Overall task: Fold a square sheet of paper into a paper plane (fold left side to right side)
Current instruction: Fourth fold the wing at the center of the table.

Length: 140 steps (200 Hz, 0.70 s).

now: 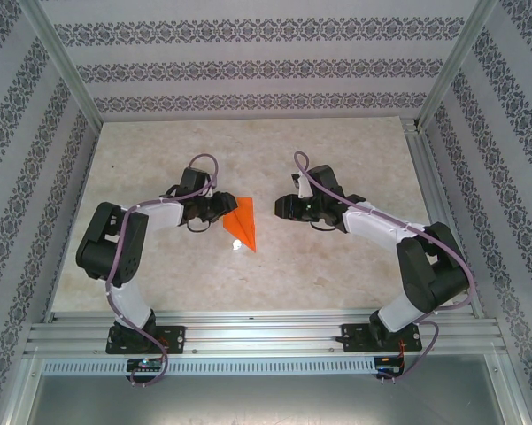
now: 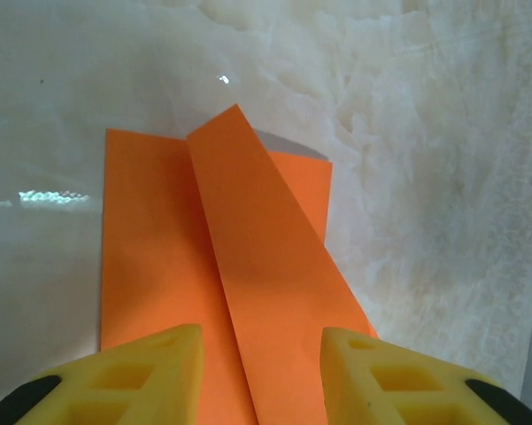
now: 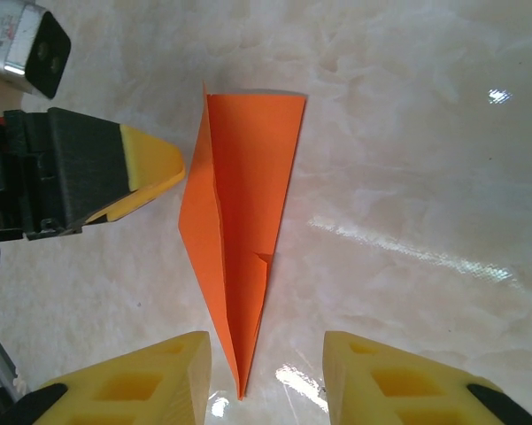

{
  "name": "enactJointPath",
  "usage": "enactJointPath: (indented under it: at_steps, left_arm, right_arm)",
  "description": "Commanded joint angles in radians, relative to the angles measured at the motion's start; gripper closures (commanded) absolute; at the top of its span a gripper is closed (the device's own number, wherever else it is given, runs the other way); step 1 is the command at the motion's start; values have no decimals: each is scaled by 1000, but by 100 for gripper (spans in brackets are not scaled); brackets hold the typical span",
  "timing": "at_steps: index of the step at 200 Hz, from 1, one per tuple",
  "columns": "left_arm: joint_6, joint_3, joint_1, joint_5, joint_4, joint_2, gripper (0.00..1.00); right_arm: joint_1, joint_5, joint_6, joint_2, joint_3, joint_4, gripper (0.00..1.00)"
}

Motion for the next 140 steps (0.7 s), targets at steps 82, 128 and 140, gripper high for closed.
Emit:
enactJointPath:
  at_steps: [82, 128, 140]
  left_arm:
    - [-47, 56, -15, 31, 123, 98, 66]
    - [-49, 75, -17, 36, 120, 129, 67]
    - [-48, 73, -18, 34, 116, 123, 65]
  right_arm:
    - [-10, -42, 15, 1, -32, 54, 62]
    - [-9, -48, 16, 0, -31, 54, 61]
    - [-9, -46, 15, 1, -31, 52, 61]
